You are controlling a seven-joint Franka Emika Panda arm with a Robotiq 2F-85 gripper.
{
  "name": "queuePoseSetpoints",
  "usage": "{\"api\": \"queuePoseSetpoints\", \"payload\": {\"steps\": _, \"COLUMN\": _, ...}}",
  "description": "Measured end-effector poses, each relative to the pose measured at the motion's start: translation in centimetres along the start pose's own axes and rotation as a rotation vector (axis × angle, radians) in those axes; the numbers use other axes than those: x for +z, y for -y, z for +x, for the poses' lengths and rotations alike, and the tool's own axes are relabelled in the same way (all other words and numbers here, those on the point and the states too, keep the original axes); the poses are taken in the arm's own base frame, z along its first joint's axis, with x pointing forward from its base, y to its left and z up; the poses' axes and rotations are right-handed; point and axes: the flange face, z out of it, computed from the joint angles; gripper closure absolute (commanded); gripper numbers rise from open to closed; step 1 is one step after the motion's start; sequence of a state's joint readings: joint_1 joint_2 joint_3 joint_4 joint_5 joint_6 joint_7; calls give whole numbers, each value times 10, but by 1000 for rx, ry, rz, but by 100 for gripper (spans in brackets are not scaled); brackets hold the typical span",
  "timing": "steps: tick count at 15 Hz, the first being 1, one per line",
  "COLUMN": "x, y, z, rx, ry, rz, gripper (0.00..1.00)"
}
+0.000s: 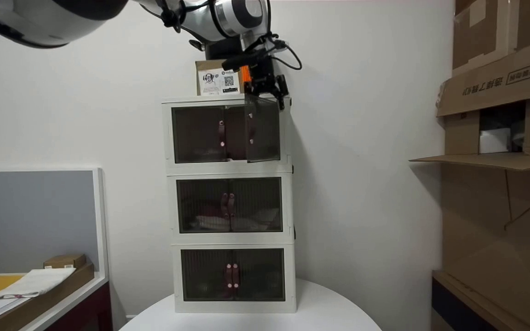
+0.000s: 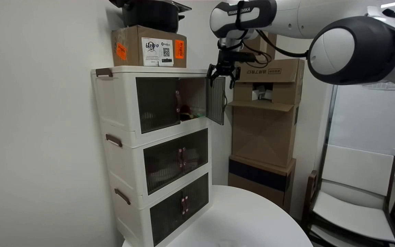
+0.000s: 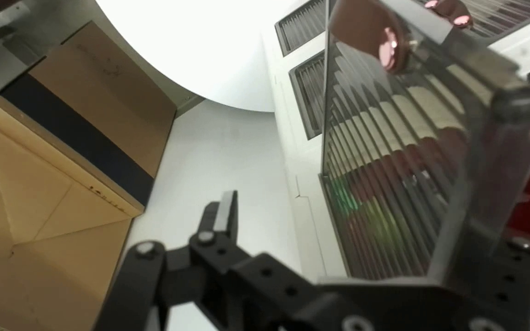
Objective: Open the top right cabinet door
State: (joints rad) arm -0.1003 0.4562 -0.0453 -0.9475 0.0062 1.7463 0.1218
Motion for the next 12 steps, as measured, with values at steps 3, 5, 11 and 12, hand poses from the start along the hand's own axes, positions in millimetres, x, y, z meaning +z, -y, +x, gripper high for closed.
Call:
{"api": "queuePoseSetpoints", "payload": {"steps": 3, "x": -1, "y": -47, "z": 2, "rx": -163, "ry": 3, "rz": -5, "gripper": 0}}
{"api": "queuePoseSetpoints", "payload": {"steps": 5, "x": -2, "y": -75, "z": 3, "rx": -273, "ry": 3, "rz": -19, "gripper": 0}}
{"api": "queuePoseSetpoints", "payload": {"steps": 11, "x": -14, "y": -105, "z": 6, "rx": -551, "ry": -37, "rz": -43, "gripper": 0}}
{"api": "queuePoseSetpoints", "payload": {"steps": 12, "x": -17, "y": -102, "z": 6, "rx": -576, "ry": -43, "rz": -40, "gripper": 0}}
